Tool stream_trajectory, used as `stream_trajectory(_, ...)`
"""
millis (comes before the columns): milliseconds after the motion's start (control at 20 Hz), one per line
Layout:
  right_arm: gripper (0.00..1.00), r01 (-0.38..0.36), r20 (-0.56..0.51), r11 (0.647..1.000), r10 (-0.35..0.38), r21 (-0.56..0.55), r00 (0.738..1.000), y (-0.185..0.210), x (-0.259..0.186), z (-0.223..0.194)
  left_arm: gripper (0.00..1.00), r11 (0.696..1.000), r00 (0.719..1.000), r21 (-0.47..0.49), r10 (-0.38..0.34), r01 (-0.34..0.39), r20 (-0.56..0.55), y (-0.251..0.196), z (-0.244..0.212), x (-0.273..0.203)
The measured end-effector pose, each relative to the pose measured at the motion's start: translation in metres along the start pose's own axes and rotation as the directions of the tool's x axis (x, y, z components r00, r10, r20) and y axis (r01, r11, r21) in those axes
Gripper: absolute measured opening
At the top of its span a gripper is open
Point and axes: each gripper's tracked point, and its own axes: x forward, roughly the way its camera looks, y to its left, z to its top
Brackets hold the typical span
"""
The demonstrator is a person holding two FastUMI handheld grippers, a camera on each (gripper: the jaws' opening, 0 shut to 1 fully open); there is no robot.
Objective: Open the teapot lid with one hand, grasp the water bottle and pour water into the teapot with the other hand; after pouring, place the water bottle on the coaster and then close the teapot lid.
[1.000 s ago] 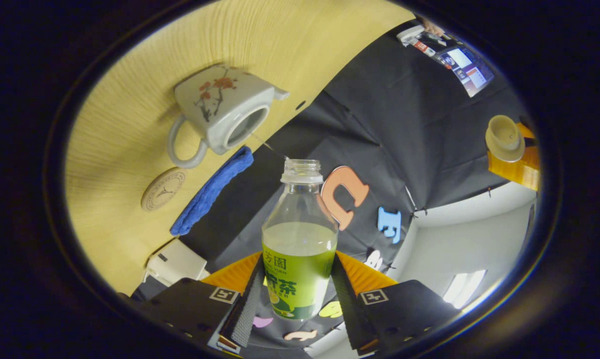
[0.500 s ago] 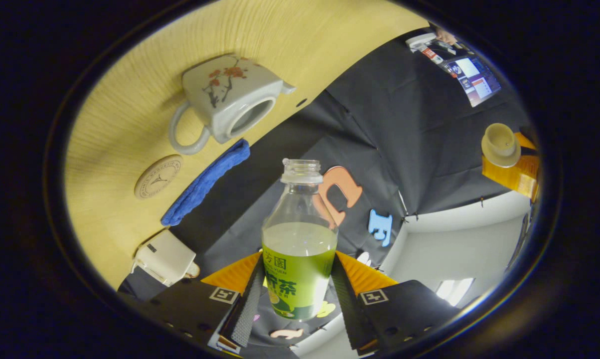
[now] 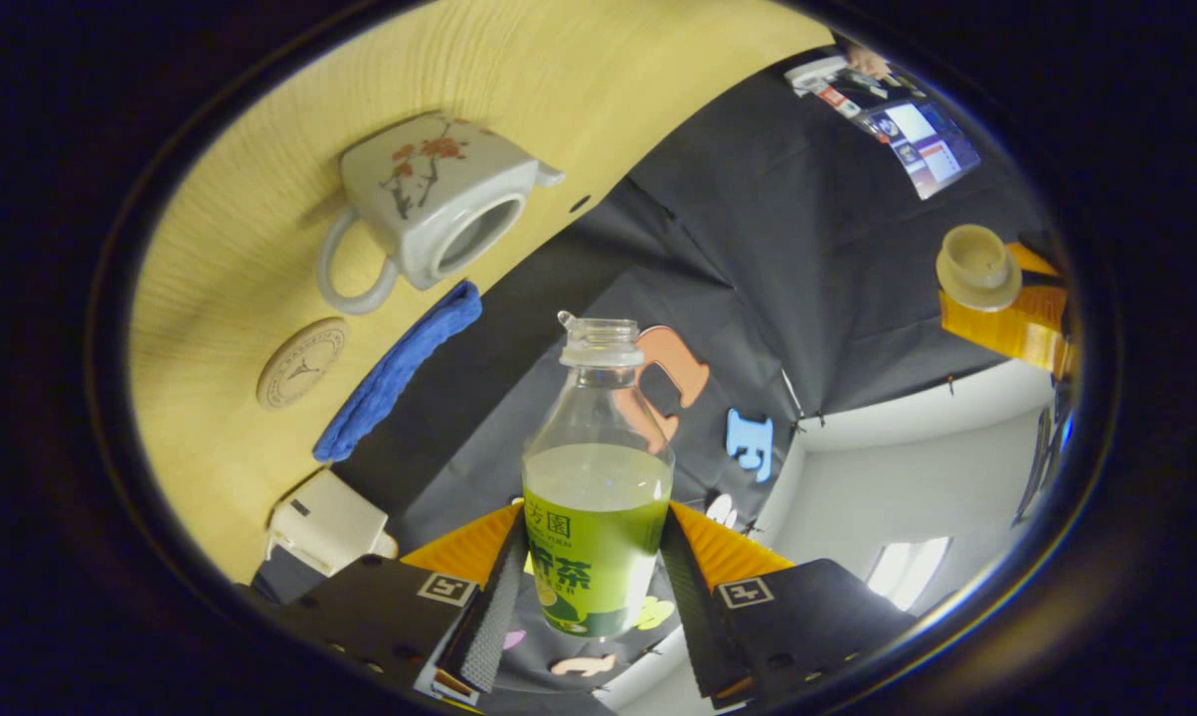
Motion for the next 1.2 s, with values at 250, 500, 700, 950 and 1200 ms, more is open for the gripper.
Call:
stream_trajectory(250, 0.73, -0.037, -0.042, 0.979, 0.047, 0.198, 0.998, 0.021, -0.001, -0.006, 0.05, 1.0, 1.0, 0.004, -0.003, 0.003, 0.012, -0.007, 0.003, 0.001)
stream_trajectory(500, 0.75, -0.133, -0.051, 0.862, 0.181, 0.489, 0.982, 0.056, -0.013, -0.012, 0.05, 1.0, 1.0, 0.012, -0.006, 0.006, 0.03, -0.012, 0.008, 0.0)
stream_trajectory(700, 0.73, -0.205, 0.015, 0.666, 0.279, 0.718, 0.96, 0.067, -0.028, -0.004, 0.06, 1.0, 0.999, 0.006, -0.009, 0.008, 0.04, -0.015, 0.011, 0.0)
stream_trajectory(950, 0.75, -0.235, 0.084, 0.417, 0.35, 0.878, 0.933, 0.07, -0.05, -0.011, 0.05, 1.0, 0.999, -0.005, -0.024, 0.025, 0.031, -0.024, 0.008, 0.004)
stream_trajectory(1200, 0.73, -0.182, 0.117, 0.132, 0.392, 0.974, 0.912, 0.083, -0.056, -0.037, 0.06, 0.999, 0.999, -0.006, -0.038, 0.038, 0.016, -0.033, 0.002, 0.009)
